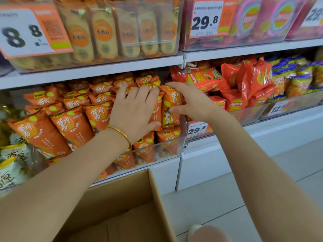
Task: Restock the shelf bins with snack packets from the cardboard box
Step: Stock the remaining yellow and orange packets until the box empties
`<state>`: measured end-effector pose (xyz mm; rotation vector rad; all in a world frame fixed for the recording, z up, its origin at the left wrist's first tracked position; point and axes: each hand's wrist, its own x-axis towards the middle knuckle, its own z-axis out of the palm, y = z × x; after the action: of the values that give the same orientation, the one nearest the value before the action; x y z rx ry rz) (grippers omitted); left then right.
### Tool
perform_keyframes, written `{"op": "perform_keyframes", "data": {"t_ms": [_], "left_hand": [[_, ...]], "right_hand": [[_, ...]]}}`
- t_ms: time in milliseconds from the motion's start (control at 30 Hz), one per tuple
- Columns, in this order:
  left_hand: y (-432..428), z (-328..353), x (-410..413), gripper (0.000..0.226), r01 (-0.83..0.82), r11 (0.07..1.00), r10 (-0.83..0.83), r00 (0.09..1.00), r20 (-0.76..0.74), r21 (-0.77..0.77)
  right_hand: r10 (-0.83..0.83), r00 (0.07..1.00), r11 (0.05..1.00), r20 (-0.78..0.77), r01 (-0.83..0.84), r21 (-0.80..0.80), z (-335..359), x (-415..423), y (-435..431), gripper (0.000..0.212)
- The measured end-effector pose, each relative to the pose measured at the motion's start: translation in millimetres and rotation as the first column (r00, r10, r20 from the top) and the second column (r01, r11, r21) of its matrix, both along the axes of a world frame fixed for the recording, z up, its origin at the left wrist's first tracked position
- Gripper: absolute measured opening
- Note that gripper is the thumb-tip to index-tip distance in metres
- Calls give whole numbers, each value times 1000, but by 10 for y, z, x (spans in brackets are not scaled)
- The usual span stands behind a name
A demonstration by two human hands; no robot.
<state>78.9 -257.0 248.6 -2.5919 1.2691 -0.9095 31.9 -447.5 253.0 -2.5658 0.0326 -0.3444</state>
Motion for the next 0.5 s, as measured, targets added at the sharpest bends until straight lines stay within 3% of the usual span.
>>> {"op": "perform_keyframes", "data": {"t_ms": [167, 367, 500], "left_hand": [[7, 7, -65, 87, -94, 995, 94, 995, 13, 42], [24, -19, -62, 86, -132, 991, 132, 991, 16, 27], [-14, -36, -56, 88, -157, 987, 156, 987, 37, 43]], "right_hand": [[46, 991, 996, -123, -55, -67, 50, 31, 68, 72], [135, 970, 990, -201, -122, 73, 226, -7, -53, 54], [19, 983, 996, -180, -35, -86, 133, 53, 90, 87]]}}
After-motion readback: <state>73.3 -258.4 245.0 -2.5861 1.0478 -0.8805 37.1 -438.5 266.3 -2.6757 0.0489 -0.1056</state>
